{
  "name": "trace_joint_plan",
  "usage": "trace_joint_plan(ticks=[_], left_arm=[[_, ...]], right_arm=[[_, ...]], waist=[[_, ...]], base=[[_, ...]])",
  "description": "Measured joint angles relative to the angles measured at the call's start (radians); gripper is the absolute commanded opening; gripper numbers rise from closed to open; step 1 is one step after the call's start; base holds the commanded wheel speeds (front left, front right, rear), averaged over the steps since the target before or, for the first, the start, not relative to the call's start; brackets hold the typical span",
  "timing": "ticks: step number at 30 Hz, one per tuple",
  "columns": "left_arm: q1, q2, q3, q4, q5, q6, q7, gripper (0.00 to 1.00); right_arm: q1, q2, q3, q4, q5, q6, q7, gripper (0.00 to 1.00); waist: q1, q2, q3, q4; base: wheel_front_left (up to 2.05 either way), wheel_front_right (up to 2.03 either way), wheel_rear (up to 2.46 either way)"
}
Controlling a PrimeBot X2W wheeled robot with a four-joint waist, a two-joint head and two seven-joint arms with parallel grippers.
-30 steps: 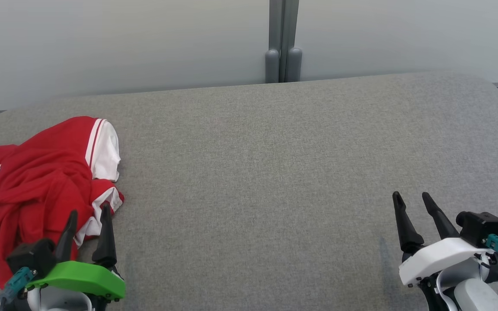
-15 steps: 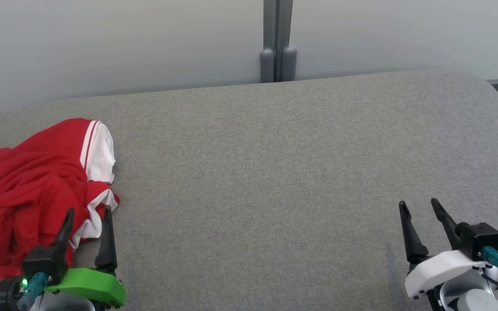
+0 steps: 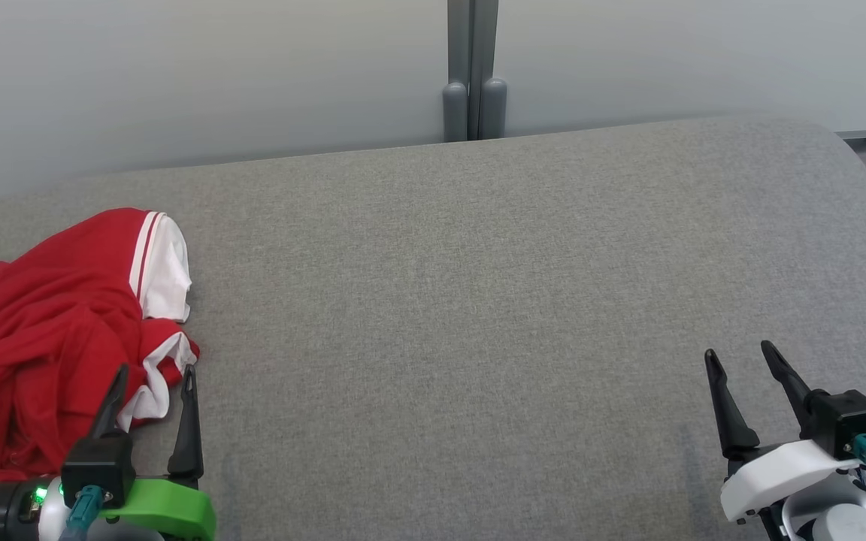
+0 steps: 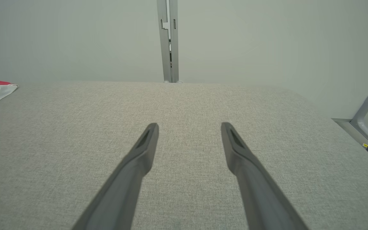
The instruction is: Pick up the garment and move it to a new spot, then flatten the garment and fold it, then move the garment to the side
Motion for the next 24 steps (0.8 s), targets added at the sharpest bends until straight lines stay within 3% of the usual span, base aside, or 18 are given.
trace_joint_plan(ticks=[11, 24], left_arm=[[0.000, -0.002, 0.018, 0.002, 0.002, -0.009, 0.000, 1.00], [0.008, -0.016, 0.046, 0.023, 0.005, -0.020, 0.000, 1.00]], right_arm=[[0.000, 0.005, -0.035, 0.013, 0.010, 0.051, 0.000, 1.00], [0.000, 0.018, -0.059, 0.016, -0.004, 0.079, 0.000, 1.00]], waist=[[0.0000, 0.0000, 0.001, -0.006], [0.0000, 0.0000, 0.002, -0.007]], base=[[0.00, 0.00, 0.00], [0.00, 0.00, 0.00]])
